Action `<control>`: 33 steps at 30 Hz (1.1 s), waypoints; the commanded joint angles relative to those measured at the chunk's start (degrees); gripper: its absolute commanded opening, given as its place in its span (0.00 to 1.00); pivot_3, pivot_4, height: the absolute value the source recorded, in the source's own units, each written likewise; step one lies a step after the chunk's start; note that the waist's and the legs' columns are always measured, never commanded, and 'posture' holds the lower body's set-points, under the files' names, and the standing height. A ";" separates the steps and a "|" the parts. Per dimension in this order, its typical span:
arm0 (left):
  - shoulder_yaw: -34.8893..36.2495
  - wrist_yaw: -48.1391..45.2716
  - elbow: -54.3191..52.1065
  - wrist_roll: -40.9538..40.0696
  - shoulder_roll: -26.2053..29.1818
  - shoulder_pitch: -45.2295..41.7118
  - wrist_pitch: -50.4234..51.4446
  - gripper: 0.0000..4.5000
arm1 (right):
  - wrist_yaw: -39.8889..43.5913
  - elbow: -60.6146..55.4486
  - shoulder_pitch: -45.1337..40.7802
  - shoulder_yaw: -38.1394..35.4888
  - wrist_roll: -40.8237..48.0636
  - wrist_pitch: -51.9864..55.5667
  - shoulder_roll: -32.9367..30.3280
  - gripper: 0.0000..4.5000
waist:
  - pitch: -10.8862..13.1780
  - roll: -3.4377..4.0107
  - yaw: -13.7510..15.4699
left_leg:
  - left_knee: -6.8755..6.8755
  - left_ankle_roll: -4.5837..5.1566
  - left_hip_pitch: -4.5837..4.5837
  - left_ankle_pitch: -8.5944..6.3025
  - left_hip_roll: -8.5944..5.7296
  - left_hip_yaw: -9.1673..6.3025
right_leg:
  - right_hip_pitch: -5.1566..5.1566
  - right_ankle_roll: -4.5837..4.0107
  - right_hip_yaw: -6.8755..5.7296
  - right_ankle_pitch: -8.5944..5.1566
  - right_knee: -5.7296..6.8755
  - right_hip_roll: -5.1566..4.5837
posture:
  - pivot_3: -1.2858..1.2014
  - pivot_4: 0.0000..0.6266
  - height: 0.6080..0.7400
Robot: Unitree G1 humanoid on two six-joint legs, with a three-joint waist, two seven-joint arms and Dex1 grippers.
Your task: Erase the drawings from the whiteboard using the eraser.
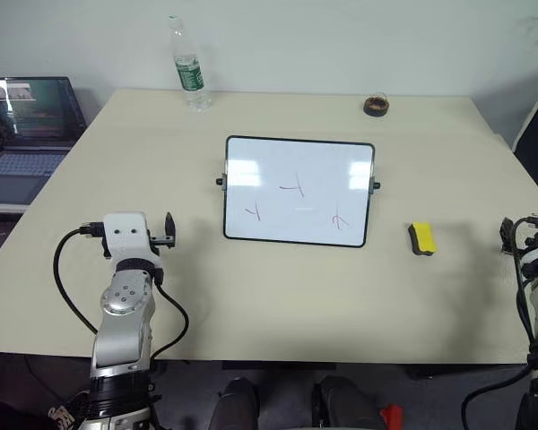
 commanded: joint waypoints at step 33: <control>-23.94 -63.38 0.92 -21.17 13.00 -25.06 3.63 1.00 | -3.97 -43.08 5.77 9.36 10.53 36.74 10.71 0.99 | 0.10 0.14 -0.90 | -0.02 -0.03 -0.17 0.03 0.00 -0.09 | -0.14 0.04 -0.08 -0.03 -0.02 0.23 | 0.52 0.24 1.00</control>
